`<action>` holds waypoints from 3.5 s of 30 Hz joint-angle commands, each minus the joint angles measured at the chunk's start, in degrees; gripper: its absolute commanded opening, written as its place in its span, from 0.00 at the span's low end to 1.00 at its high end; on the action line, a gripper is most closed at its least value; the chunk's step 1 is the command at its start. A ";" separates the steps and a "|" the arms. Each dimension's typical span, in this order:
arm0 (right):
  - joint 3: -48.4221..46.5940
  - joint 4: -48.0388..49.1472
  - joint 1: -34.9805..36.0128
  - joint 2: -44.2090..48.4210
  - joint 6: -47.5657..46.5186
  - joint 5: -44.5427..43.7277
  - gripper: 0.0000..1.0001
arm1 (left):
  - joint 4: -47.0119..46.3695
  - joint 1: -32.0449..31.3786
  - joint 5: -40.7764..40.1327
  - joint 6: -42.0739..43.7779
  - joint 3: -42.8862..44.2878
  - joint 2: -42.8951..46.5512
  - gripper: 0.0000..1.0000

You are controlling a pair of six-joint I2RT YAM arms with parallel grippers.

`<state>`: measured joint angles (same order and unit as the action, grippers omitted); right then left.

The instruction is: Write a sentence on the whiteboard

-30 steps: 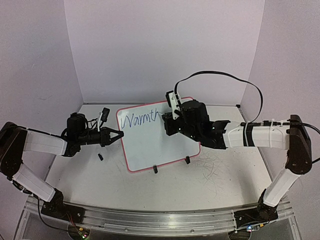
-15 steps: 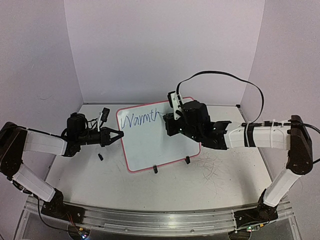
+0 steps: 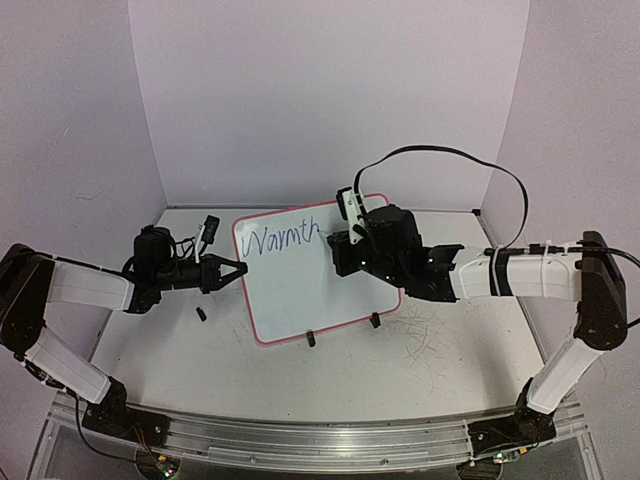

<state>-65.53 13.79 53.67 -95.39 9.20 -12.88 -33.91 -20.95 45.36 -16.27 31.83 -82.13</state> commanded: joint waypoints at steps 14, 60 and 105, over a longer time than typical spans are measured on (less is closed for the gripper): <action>2.03 -2.72 -0.43 2.36 1.39 0.70 0.00 | -0.16 0.21 -1.51 3.91 2.01 0.73 0.00; 14.89 3.73 -2.95 27.58 -10.99 -5.94 0.00 | 0.21 0.20 -0.54 0.98 4.71 0.61 0.33; 5.03 4.49 -5.75 9.64 -11.88 5.56 0.00 | 0.42 -0.59 -1.79 3.69 3.98 0.03 0.00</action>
<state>-56.48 14.49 47.88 -84.28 -2.46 -7.88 -33.32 -21.08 47.00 -16.48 35.22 -82.64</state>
